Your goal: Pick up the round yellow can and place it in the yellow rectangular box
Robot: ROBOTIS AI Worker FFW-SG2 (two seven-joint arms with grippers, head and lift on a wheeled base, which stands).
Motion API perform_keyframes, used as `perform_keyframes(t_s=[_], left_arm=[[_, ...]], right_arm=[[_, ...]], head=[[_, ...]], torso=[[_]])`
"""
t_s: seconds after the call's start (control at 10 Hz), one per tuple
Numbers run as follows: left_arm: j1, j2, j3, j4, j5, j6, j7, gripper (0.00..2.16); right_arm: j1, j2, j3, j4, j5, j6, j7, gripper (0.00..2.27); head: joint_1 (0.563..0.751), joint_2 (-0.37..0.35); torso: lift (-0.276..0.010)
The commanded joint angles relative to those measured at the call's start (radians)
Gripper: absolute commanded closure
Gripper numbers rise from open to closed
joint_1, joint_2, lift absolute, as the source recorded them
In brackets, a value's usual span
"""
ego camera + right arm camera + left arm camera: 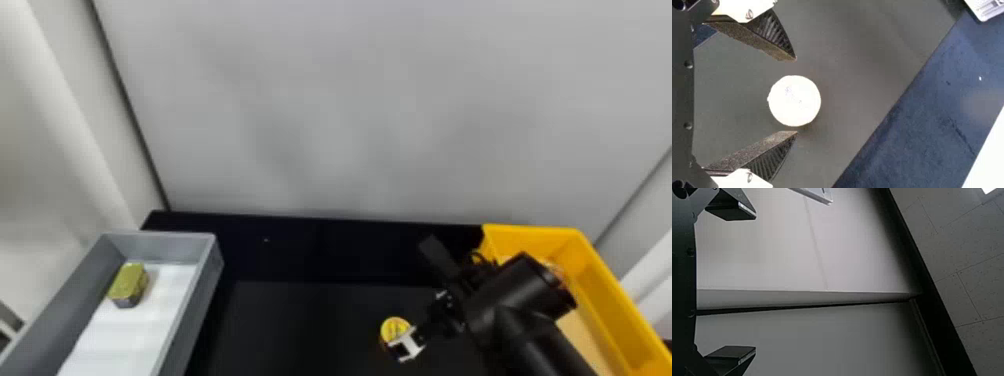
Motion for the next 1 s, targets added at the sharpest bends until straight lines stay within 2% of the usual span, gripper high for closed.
perform_keyframes(t_s=[0.0,0.3,0.7,0.8,0.9], left_arm=[[0.002,-0.002,0.002,-0.002,0.000,-0.004,0.003,0.08],[0.006,-0.002,0.000,-0.002,-0.002,-0.010,0.003,0.08],[0.007,-0.002,-0.004,-0.002,-0.002,-0.023,0.003,0.08],[0.007,-0.002,-0.006,-0.002,-0.002,-0.024,0.003,0.08],[0.010,-0.002,-0.004,-0.002,-0.002,-0.024,0.003,0.08]], right_arm=[[0.001,0.001,0.006,0.028,0.003,-0.041,-0.001,0.11],[-0.003,0.002,0.017,0.080,0.011,-0.103,-0.016,0.12],[-0.005,0.025,0.017,0.143,0.011,-0.176,-0.045,0.14],[-0.005,0.025,0.016,0.142,0.012,-0.176,-0.051,0.28],[-0.005,0.022,0.012,0.125,0.015,-0.165,-0.051,0.63]], head=[[0.655,-0.043],[0.655,-0.043],[0.655,-0.043],[0.655,-0.043],[0.655,-0.043]], torso=[[-0.009],[-0.009],[-0.009],[-0.009],[-0.009]])
